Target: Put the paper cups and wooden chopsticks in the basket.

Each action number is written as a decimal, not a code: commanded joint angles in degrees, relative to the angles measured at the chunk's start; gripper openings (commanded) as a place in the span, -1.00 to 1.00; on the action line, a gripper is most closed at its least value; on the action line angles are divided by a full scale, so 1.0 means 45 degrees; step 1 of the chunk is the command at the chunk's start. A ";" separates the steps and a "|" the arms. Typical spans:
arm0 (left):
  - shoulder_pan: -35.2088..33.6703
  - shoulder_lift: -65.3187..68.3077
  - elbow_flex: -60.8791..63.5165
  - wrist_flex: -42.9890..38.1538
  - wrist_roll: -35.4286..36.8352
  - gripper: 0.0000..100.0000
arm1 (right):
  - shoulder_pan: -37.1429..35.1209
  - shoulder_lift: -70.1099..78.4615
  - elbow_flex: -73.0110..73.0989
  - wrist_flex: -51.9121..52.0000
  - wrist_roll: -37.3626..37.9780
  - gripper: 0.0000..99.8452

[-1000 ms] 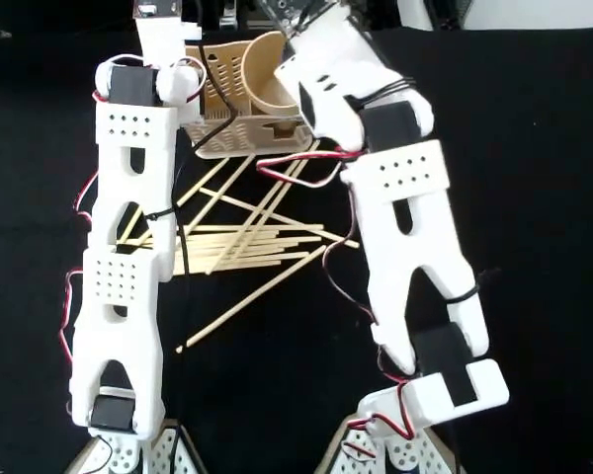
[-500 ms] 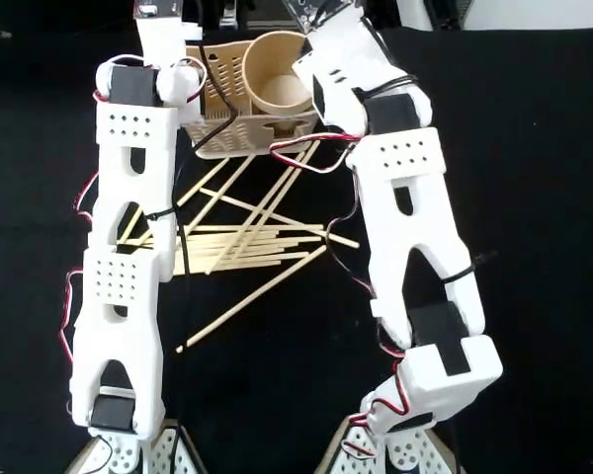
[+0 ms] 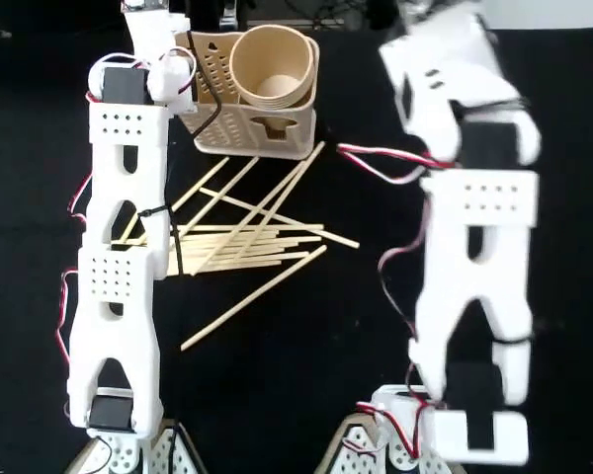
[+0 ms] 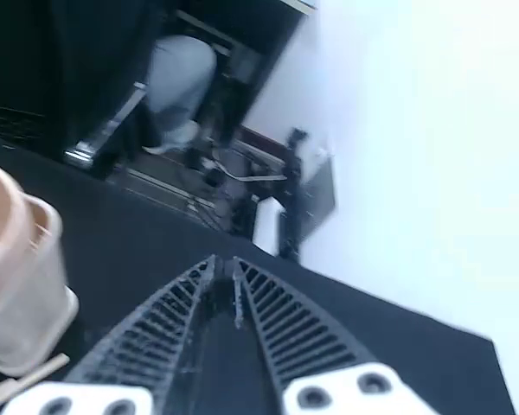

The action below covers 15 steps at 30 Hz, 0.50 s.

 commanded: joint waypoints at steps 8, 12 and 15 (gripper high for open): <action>-0.0420 0.0332 -0.0166 -0.1153 0.0156 -0.94 | 0.1817 -0.4405 0.4464 -0.0332 -0.0020 -0.97; -0.0479 0.0606 -0.0107 -0.0821 0.0586 -0.94 | 0.2051 -0.5734 0.6203 -0.1621 -0.0078 -0.97; -0.0459 0.0586 -0.0166 -0.0039 0.1407 -0.94 | 0.2032 -0.6261 0.7238 -0.2735 -0.0078 -0.97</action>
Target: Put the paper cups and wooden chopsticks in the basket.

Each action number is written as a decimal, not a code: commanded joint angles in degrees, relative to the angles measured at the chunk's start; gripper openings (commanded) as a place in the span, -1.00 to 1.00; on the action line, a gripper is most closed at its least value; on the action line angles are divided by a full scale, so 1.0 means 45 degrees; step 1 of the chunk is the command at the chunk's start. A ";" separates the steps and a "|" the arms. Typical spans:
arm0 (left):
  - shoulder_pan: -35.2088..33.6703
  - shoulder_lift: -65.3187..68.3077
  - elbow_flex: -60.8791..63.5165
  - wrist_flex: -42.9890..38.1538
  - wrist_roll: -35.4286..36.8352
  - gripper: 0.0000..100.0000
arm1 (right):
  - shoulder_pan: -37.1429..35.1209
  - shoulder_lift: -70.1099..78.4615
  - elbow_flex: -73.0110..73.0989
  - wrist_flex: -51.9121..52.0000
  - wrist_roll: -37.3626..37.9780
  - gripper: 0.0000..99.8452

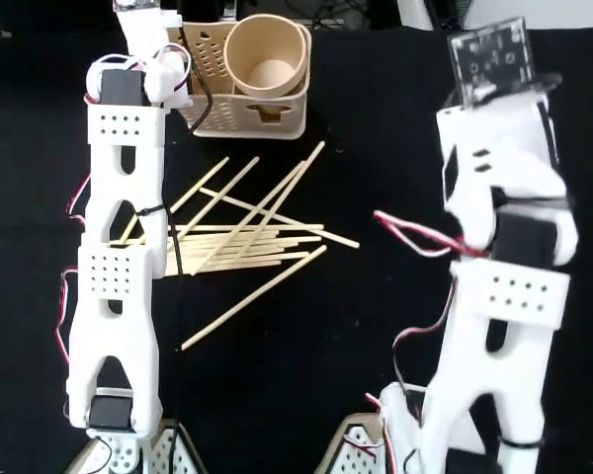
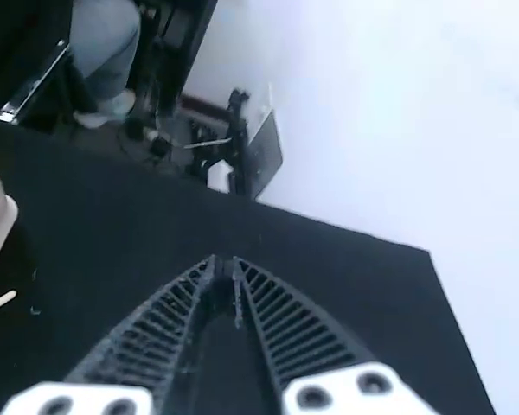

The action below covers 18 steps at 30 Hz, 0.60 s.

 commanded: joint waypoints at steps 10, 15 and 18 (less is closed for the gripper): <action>-0.0147 0.0000 -0.0596 0.2716 0.0938 -0.94 | 0.0117 -0.0420 0.0811 -0.1641 -0.0098 -0.97; -0.0147 -0.0156 -0.1924 0.3692 0.0547 -0.94 | 0.0098 -0.0342 0.0811 -0.1621 -0.0098 -0.97; -0.0147 -0.0488 -0.2042 0.3810 0.0508 -0.94 | 0.0098 -0.0342 0.0830 -0.1621 -0.0098 -0.97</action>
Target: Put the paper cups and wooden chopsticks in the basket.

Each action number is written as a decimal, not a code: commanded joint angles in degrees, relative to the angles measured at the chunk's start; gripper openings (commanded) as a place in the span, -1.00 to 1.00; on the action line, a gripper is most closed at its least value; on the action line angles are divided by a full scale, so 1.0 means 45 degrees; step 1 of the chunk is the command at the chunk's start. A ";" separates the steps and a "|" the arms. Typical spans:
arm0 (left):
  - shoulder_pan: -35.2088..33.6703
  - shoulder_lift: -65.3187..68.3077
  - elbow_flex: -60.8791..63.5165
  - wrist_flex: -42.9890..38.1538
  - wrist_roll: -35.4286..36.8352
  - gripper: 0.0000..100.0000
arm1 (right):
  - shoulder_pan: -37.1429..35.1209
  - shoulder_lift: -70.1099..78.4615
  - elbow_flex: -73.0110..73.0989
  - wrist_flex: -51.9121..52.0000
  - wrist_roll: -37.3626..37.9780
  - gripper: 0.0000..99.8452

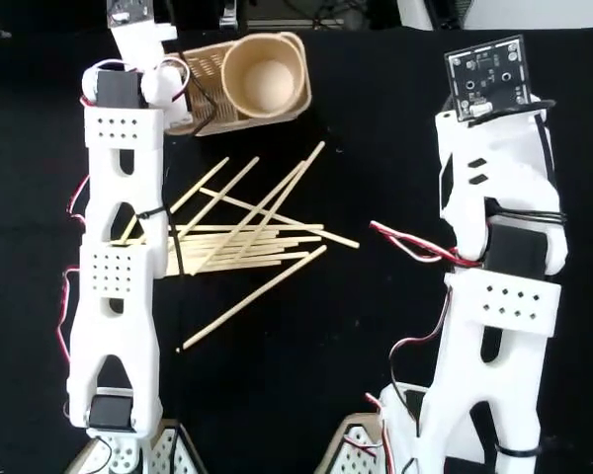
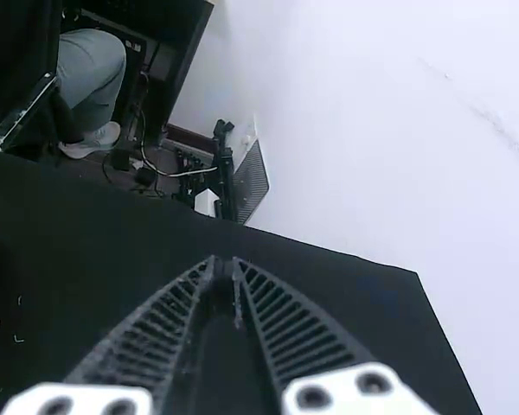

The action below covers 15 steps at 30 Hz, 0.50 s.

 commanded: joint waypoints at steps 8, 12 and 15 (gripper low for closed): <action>-0.0147 -0.0801 -0.0459 0.0215 -0.0137 -0.94 | -0.0371 0.0400 0.0400 -0.0391 -0.0098 -0.97; -0.0225 -0.0821 0.0654 -0.0254 -0.0137 -0.94 | -0.1153 0.2100 0.0361 -0.0410 -0.1035 -0.96; -0.0244 -0.0840 0.1221 -0.0527 -0.0176 -0.94 | -0.1231 0.4269 -0.1006 -0.0176 -0.2383 -0.86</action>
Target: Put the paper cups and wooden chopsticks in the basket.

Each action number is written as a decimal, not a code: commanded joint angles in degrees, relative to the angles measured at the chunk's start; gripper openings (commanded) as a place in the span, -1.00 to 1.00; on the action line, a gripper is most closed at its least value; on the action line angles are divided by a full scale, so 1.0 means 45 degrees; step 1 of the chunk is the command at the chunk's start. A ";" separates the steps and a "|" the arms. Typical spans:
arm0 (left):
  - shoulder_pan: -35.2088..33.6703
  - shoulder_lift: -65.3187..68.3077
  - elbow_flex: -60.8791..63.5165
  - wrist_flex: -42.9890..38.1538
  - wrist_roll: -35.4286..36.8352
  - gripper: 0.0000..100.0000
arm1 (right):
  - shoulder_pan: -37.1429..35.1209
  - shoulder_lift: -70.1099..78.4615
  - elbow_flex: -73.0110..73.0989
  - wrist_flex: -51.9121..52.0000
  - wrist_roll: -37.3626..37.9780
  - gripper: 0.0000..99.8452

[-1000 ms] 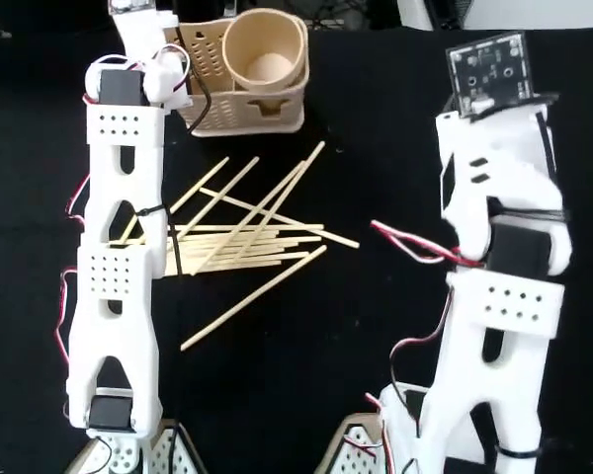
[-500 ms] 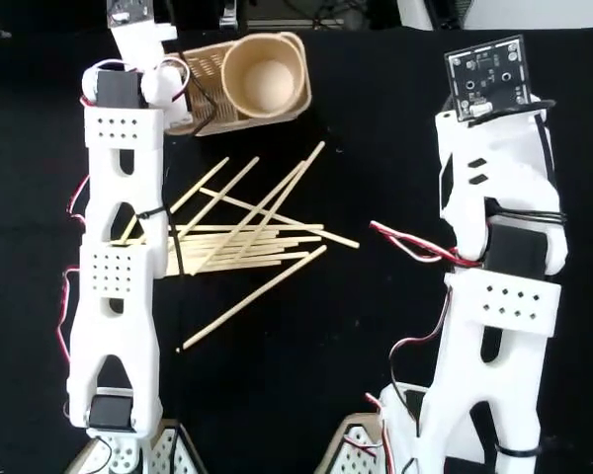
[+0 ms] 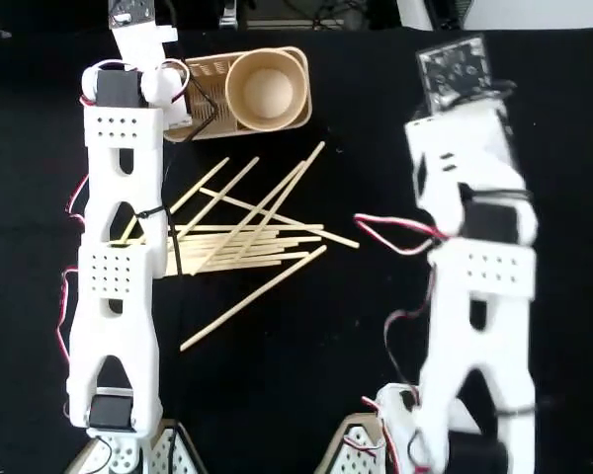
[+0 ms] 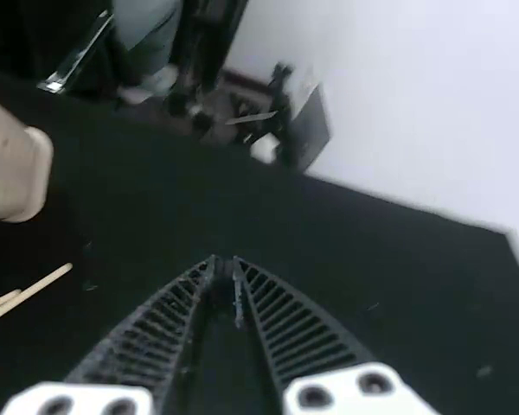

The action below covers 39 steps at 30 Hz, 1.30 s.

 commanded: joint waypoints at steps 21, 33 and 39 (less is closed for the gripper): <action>-0.0147 -0.0488 0.0674 -0.0703 -0.0117 -0.94 | -0.3341 1.2474 -1.4134 0.5060 -0.1661 -0.84; -0.0244 -0.0488 0.0674 -0.0625 -0.0098 -0.94 | -0.3829 1.1849 -1.4037 0.6193 -0.1563 -0.84; -0.0186 -0.0488 0.0713 -0.0684 -0.0078 -0.94 | -0.3907 1.1067 -1.3665 0.7502 -0.1621 -0.84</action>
